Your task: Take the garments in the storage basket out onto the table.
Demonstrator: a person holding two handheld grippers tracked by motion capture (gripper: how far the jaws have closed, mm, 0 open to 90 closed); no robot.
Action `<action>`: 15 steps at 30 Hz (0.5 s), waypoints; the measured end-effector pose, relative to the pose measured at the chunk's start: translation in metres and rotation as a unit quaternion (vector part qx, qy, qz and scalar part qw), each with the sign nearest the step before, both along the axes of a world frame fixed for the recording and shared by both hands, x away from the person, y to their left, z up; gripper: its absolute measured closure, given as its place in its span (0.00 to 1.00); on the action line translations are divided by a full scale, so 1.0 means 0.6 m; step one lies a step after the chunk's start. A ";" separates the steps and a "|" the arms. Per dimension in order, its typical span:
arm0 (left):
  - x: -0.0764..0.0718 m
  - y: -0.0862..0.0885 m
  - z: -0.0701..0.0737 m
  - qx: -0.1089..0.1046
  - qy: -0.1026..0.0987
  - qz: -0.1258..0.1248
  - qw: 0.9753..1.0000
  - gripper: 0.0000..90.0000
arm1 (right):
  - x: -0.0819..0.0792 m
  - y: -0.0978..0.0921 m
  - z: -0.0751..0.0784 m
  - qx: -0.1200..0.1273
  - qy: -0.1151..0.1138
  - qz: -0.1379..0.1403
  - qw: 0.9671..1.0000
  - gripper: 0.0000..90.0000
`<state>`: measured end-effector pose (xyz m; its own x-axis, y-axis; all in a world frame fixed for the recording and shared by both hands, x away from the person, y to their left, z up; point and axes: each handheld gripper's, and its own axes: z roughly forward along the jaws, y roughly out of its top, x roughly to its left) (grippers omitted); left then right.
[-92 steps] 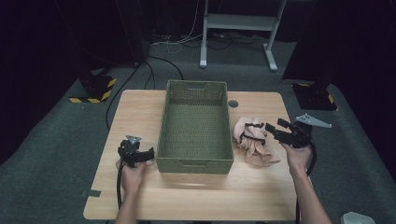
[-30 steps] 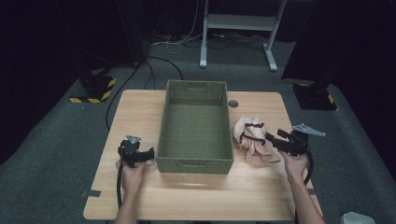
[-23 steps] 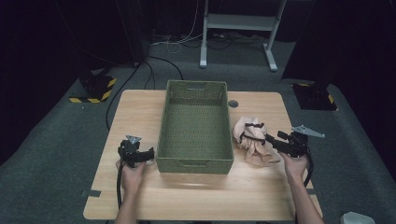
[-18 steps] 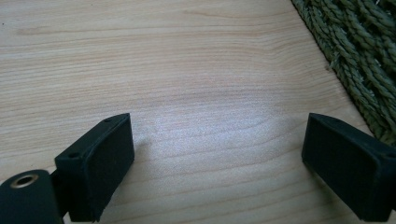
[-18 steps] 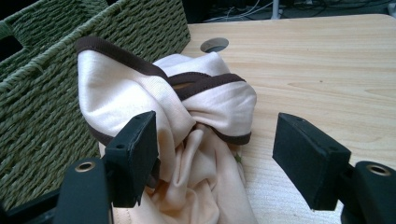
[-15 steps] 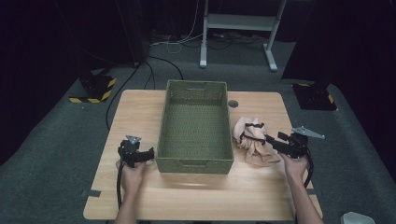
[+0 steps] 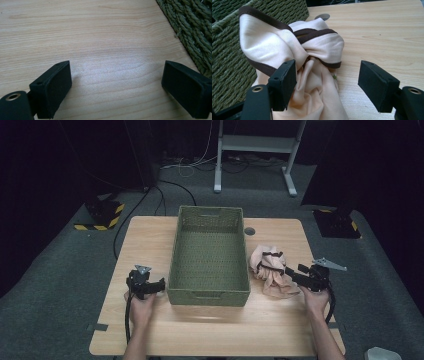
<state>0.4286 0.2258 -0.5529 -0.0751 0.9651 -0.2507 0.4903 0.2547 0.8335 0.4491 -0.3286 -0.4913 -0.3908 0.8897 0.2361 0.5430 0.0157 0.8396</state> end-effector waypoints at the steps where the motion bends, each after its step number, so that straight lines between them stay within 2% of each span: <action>1: 0.000 0.000 0.000 0.000 0.000 0.000 1.000 0.10 | 0.000 0.000 -0.001 0.000 0.001 -0.001 1.000 0.34; 6: 0.000 0.000 0.000 0.000 0.000 0.000 1.000 0.10 | 0.000 -0.002 -0.004 -0.002 0.005 -0.004 1.000 0.34; 11: 0.000 0.000 0.000 0.000 0.000 0.000 1.000 0.10 | 0.001 0.001 -0.006 -0.020 0.006 -0.004 1.000 0.34; 15: 0.000 0.000 0.000 0.000 0.000 0.000 1.000 0.10 | 0.001 0.001 -0.015 -0.023 0.011 -0.007 1.000 0.34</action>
